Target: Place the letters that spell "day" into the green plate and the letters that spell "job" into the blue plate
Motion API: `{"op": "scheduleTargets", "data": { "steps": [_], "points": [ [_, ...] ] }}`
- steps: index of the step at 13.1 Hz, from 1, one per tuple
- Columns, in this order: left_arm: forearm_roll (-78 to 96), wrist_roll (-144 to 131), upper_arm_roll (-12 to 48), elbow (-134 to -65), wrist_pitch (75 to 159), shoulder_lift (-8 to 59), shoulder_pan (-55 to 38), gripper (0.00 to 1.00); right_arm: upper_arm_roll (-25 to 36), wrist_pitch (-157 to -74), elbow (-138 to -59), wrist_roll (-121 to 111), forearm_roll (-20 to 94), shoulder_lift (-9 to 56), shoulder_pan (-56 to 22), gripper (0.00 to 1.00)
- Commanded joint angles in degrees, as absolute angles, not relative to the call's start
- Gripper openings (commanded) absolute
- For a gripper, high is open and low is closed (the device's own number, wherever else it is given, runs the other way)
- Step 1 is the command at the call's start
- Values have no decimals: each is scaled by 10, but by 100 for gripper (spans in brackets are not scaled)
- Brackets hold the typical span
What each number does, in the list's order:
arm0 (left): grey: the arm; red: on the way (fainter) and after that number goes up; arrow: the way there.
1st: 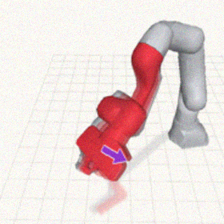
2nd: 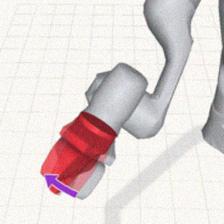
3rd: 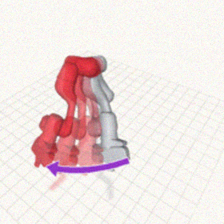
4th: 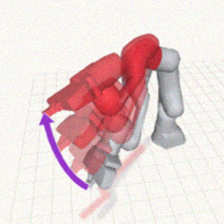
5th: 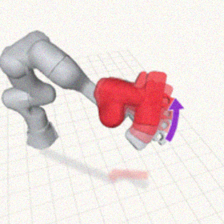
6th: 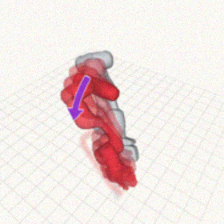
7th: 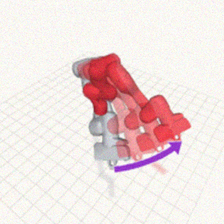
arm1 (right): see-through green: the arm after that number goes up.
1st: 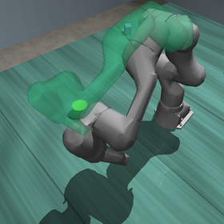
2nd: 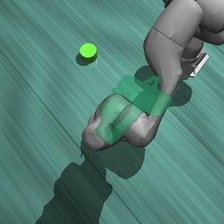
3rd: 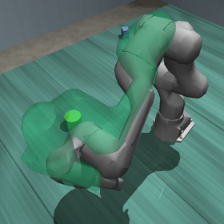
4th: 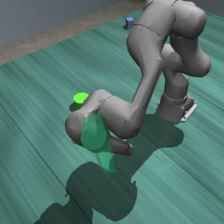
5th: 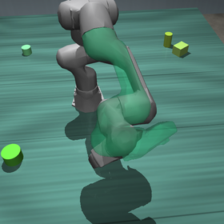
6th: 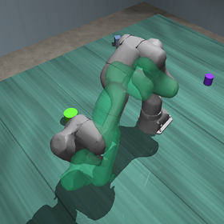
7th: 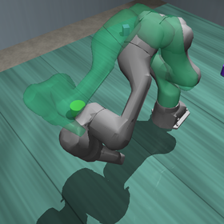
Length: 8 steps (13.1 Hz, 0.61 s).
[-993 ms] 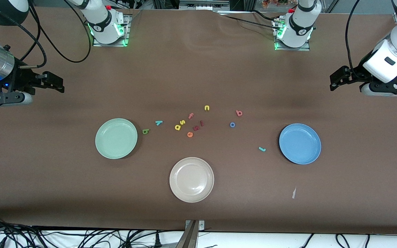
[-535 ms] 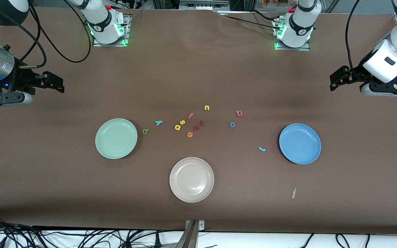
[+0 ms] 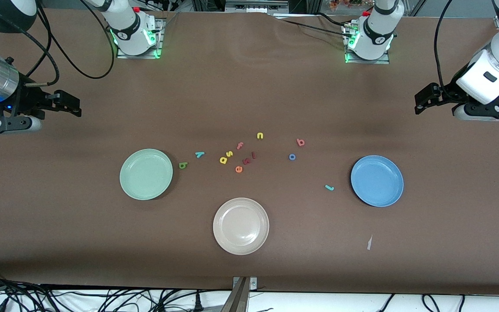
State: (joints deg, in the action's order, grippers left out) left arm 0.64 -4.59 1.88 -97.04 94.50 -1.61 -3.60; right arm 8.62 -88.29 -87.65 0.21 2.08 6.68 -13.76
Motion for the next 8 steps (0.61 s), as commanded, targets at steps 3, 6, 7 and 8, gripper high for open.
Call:
{"op": "scheduleTargets", "data": {
  "steps": [3,6,7,8],
  "points": [
    [7,-33,18,-963,934,-11,-39,100,71,-889,-868,13,47,97,-140,100],
    [7,-33,19,-963,924,1,-43,100,41,-928,-852,47,59,135,-140,100],
    [8,-32,22,-963,924,1,-43,100,28,-939,-842,54,60,149,-140,100],
    [10,-32,28,-963,924,3,-43,100,14,-942,-832,67,60,164,-140,100]
  ]
}}
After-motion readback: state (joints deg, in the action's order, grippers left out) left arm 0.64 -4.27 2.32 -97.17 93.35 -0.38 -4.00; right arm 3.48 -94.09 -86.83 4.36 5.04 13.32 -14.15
